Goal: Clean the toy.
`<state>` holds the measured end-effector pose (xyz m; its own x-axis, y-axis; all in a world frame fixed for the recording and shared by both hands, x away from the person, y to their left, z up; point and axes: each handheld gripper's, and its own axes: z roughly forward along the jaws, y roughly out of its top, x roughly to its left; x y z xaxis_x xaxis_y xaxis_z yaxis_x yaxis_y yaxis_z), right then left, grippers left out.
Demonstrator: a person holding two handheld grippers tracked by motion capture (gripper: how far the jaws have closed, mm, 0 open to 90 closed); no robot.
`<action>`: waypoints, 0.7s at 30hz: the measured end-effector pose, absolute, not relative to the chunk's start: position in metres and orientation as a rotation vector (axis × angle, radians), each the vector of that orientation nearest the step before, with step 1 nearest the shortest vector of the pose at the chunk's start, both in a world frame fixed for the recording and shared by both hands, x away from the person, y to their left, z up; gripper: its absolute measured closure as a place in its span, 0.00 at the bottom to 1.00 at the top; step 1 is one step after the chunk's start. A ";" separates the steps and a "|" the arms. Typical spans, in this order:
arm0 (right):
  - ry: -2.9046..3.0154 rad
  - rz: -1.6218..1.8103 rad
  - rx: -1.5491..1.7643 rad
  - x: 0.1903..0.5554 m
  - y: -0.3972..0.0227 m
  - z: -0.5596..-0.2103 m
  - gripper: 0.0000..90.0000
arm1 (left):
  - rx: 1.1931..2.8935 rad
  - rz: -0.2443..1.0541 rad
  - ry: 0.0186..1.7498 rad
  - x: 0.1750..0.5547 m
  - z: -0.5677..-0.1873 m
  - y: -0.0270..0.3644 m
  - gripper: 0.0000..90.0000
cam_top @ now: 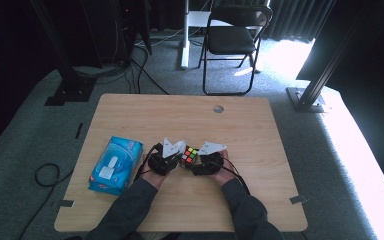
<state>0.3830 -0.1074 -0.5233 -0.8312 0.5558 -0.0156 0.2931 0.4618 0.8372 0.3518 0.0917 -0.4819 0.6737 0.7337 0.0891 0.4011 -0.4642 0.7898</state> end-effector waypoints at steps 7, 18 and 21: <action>2.436 1.299 0.713 0.382 -0.107 -0.523 0.38 | 2.107 0.545 0.869 0.356 -0.481 0.091 0.94; 2.456 1.304 0.647 0.377 -0.099 -0.521 0.38 | 2.104 0.556 0.880 0.363 -0.478 0.088 0.94; 2.460 1.308 0.647 0.377 -0.099 -0.521 0.38 | 2.106 0.561 0.882 0.365 -0.478 0.087 0.94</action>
